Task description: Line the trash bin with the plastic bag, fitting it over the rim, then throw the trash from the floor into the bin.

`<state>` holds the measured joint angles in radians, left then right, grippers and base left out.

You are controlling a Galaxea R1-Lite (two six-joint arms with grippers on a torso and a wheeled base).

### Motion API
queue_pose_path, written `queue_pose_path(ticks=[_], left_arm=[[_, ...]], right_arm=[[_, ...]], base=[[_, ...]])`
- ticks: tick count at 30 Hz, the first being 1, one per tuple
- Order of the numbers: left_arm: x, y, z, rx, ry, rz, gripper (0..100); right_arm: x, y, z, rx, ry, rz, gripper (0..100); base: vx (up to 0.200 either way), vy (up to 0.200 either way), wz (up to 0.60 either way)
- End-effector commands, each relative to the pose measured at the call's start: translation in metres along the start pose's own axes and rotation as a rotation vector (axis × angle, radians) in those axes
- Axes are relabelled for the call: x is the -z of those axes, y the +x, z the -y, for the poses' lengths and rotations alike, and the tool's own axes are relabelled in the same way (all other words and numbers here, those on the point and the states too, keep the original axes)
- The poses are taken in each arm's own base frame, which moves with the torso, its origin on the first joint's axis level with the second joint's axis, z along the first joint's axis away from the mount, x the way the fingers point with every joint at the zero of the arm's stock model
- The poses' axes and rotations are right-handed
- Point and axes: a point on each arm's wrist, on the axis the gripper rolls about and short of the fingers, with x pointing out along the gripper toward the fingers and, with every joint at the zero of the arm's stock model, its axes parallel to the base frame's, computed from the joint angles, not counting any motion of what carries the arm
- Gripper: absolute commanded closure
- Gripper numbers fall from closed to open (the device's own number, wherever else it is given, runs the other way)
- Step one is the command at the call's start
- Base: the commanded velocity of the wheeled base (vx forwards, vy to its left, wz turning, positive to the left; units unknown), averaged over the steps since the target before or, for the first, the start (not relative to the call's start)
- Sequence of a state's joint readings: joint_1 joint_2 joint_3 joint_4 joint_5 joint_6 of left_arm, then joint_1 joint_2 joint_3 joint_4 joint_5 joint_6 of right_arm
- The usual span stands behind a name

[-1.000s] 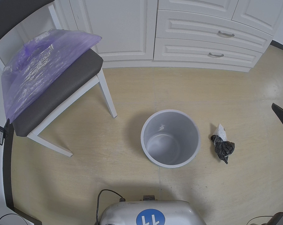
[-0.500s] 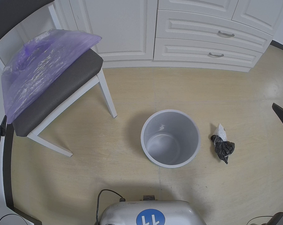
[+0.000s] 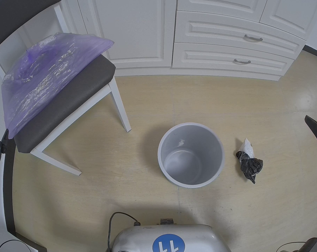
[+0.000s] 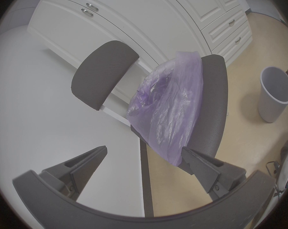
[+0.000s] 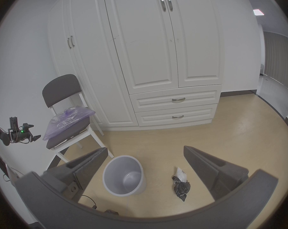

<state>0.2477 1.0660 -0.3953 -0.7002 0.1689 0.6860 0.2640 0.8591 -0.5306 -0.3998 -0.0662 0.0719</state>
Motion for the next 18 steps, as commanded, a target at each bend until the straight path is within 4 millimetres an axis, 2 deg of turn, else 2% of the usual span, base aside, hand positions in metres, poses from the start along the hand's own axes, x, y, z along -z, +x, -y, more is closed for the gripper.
queue_pose_path(ticks=[1,12,18], left_arm=[[0.000,0.004,0.003,0.018,0.006,-0.003,0],[-0.001,0.007,0.016,0.085,0.016,-0.005,0],[0.002,0.021,0.022,0.111,0.022,-0.038,0]], right_arm=[[-0.001,-0.001,0.000,0.000,0.001,0.005,0],[-0.002,-0.001,0.000,-0.001,0.013,0.011,0],[-0.002,0.000,0.000,-0.004,0.015,0.008,0]], base=[[0.000,0.000,0.00],[0.000,0.000,0.00],[0.000,0.000,0.00]])
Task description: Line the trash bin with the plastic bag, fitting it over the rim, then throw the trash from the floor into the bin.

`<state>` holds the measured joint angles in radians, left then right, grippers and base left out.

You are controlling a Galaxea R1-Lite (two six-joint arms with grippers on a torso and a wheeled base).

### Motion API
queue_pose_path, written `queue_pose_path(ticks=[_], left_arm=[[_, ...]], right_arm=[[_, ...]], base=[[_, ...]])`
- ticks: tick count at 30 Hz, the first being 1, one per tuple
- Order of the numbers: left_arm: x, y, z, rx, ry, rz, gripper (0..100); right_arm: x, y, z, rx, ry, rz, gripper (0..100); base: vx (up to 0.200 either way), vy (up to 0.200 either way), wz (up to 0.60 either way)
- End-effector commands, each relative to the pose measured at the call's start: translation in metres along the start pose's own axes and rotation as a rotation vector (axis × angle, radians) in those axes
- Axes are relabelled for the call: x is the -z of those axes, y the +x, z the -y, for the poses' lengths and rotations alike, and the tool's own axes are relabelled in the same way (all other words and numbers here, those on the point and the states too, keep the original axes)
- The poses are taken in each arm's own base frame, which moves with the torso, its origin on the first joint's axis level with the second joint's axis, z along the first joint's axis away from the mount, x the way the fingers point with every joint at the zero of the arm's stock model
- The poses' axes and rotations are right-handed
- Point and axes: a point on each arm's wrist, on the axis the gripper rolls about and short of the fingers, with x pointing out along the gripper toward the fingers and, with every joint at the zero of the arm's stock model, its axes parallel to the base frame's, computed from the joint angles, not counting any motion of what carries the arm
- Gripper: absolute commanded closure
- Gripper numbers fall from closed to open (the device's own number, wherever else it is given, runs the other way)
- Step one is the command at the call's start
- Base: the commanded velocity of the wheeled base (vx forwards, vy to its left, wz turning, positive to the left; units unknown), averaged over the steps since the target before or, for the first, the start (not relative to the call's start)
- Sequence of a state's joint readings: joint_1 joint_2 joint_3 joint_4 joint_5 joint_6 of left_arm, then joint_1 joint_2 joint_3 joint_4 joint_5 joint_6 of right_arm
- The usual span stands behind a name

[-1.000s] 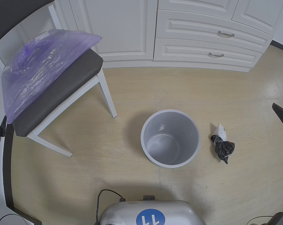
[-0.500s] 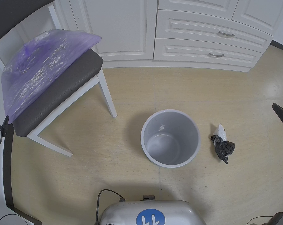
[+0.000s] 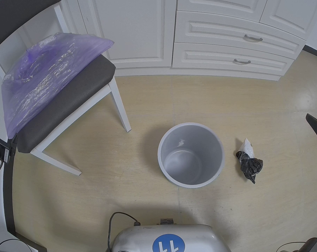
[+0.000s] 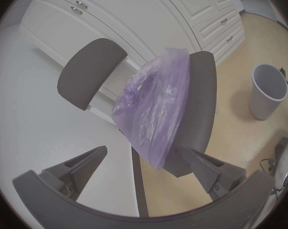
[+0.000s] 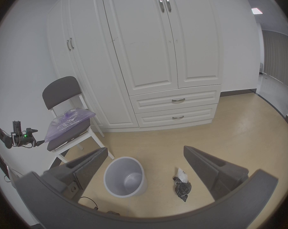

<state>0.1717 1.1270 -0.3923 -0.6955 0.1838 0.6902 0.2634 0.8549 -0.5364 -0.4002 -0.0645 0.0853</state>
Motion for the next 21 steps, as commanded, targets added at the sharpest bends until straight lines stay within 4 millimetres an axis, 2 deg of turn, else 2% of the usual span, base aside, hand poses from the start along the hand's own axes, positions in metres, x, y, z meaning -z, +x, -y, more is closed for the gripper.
queue_pose_path(ticks=[1,6,14,19,21], left_arm=[[0.002,0.012,0.005,0.022,0.005,-0.025,0],[0.000,0.028,0.007,0.031,0.011,-0.050,0],[-0.002,0.036,0.005,-0.002,0.024,-0.075,0],[-0.007,0.042,-0.001,-0.029,0.019,-0.069,0],[-0.010,0.043,-0.011,-0.073,0.014,-0.064,0]], right_arm=[[0.000,0.001,0.000,0.000,0.000,-0.002,0],[0.000,0.001,0.000,0.000,0.002,-0.003,0],[0.000,0.001,0.000,0.000,0.002,-0.003,0],[0.000,0.001,0.000,0.004,0.002,-0.002,0],[0.000,0.001,0.000,0.004,0.002,-0.002,0]], base=[[0.000,0.000,0.00],[0.000,0.000,0.00],[0.000,0.000,0.00],[0.000,0.000,0.00],[0.000,0.000,0.00]])
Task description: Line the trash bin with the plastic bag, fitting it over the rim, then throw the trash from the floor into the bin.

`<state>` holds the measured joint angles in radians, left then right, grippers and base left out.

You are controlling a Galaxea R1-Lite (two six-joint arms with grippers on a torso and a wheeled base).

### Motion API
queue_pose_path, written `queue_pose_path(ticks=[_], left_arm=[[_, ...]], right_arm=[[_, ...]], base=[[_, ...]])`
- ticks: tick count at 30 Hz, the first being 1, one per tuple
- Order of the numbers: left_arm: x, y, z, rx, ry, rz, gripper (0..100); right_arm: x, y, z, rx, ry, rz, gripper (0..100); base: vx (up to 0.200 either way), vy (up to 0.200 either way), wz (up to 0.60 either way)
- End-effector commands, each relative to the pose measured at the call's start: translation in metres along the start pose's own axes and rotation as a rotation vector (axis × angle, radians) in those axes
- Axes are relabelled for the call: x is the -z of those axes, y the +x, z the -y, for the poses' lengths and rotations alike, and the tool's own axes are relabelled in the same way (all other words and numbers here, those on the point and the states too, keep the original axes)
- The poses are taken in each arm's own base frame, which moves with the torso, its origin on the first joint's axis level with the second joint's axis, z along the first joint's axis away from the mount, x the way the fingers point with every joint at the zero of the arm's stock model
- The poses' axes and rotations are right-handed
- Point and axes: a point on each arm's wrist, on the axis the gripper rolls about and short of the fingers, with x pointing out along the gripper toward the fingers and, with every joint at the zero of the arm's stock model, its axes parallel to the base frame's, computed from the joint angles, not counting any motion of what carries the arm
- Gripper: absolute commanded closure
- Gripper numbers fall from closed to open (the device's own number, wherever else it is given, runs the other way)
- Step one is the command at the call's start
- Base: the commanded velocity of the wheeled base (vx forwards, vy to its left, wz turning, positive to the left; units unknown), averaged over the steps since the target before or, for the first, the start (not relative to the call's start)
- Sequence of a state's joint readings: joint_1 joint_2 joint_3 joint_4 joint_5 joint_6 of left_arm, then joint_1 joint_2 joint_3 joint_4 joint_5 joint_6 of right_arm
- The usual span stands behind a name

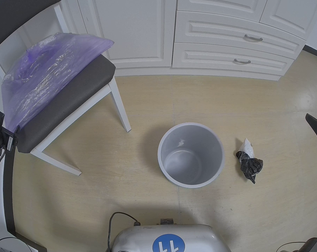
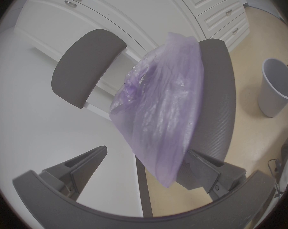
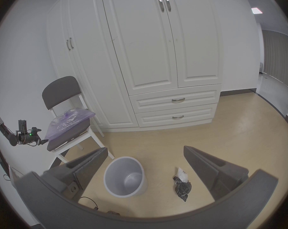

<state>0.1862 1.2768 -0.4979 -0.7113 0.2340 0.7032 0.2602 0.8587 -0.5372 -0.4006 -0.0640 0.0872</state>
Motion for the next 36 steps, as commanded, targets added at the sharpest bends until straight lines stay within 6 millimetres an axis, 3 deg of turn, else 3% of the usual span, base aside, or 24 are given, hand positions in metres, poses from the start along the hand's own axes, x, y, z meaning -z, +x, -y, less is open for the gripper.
queue_pose_path(ticks=[1,9,14,20,29,36], left_arm=[[-0.004,0.005,-0.014,-0.060,-0.007,-0.001,0],[-0.006,0.003,-0.037,-0.155,-0.022,0.003,0],[0.000,-0.001,-0.029,-0.124,-0.017,-0.008,0],[0.005,0.007,-0.017,-0.075,-0.005,-0.035,0],[0.004,0.015,-0.016,-0.071,0.000,-0.047,0],[-0.002,0.036,-0.017,-0.069,-0.002,-0.049,0]], right_arm=[[0.000,0.000,0.000,0.001,0.002,0.001,0],[-0.002,0.000,0.000,-0.001,0.014,0.008,0],[-0.002,0.000,0.000,-0.001,0.014,0.008,0],[-0.002,0.000,0.000,-0.001,0.014,0.007,0],[-0.002,0.001,0.001,0.010,0.015,0.006,0],[-0.003,0.001,0.001,0.002,0.031,0.006,0]], base=[[0.000,0.000,0.00],[0.000,0.000,0.00],[0.000,0.000,0.00],[0.000,0.000,0.00],[0.000,0.000,0.00],[0.000,0.000,0.00]])
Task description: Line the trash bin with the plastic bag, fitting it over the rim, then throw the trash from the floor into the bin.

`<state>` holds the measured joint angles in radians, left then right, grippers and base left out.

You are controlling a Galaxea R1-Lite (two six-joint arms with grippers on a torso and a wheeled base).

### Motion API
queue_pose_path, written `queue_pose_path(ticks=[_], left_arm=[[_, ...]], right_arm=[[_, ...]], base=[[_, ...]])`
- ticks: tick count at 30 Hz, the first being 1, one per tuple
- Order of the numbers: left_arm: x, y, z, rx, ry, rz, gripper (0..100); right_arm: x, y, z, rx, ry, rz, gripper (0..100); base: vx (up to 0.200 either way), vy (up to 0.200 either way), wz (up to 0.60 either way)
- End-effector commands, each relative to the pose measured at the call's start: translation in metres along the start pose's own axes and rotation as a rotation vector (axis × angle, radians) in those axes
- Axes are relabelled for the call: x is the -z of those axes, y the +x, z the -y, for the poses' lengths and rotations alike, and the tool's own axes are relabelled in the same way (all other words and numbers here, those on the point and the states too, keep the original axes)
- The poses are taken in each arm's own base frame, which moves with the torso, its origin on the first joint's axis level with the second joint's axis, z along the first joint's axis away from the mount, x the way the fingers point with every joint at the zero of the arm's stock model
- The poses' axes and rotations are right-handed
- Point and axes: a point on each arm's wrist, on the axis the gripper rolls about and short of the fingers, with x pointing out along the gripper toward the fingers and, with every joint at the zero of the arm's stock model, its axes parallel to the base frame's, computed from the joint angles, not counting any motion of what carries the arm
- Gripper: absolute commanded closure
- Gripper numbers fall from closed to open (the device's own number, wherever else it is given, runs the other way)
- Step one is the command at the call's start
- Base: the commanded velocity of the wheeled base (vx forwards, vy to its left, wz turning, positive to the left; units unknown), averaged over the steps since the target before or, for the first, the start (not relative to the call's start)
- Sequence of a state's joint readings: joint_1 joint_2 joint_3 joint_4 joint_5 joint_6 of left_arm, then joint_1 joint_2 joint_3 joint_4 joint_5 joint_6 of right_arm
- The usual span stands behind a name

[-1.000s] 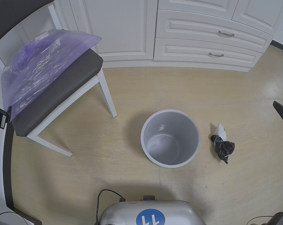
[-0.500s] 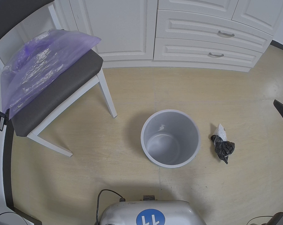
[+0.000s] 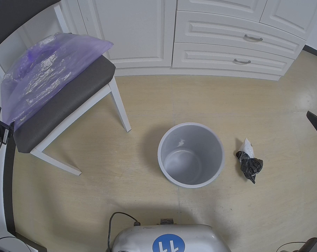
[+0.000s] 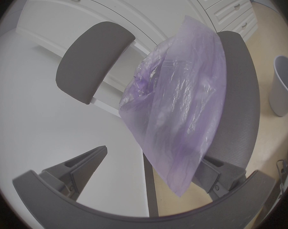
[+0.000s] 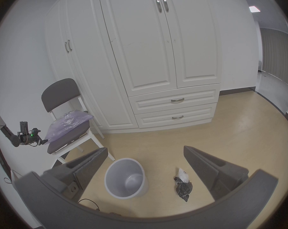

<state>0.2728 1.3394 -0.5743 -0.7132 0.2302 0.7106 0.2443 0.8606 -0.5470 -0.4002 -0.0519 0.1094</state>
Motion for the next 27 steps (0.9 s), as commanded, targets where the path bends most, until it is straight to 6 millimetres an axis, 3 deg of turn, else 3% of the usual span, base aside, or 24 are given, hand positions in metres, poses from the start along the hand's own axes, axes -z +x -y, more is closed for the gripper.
queue_pose_path(ticks=[1,17,18,27], left_arm=[[-0.006,0.018,0.000,-0.002,-0.002,0.000,0],[-0.010,0.044,0.009,-0.020,-0.027,0.047,0],[-0.010,0.045,0.010,-0.023,-0.028,0.053,100],[-0.007,0.034,0.020,0.007,-0.092,0.080,100]], right_arm=[[0.000,0.001,0.000,-0.002,0.012,-0.004,0],[0.000,0.000,0.001,-0.015,0.018,-0.001,0],[0.000,0.000,0.001,-0.016,0.020,-0.001,0],[0.012,0.012,0.002,-0.005,0.019,-0.072,0]], base=[[0.000,0.000,0.00],[0.000,0.000,0.00],[0.000,0.000,0.00],[0.000,0.000,0.00]])
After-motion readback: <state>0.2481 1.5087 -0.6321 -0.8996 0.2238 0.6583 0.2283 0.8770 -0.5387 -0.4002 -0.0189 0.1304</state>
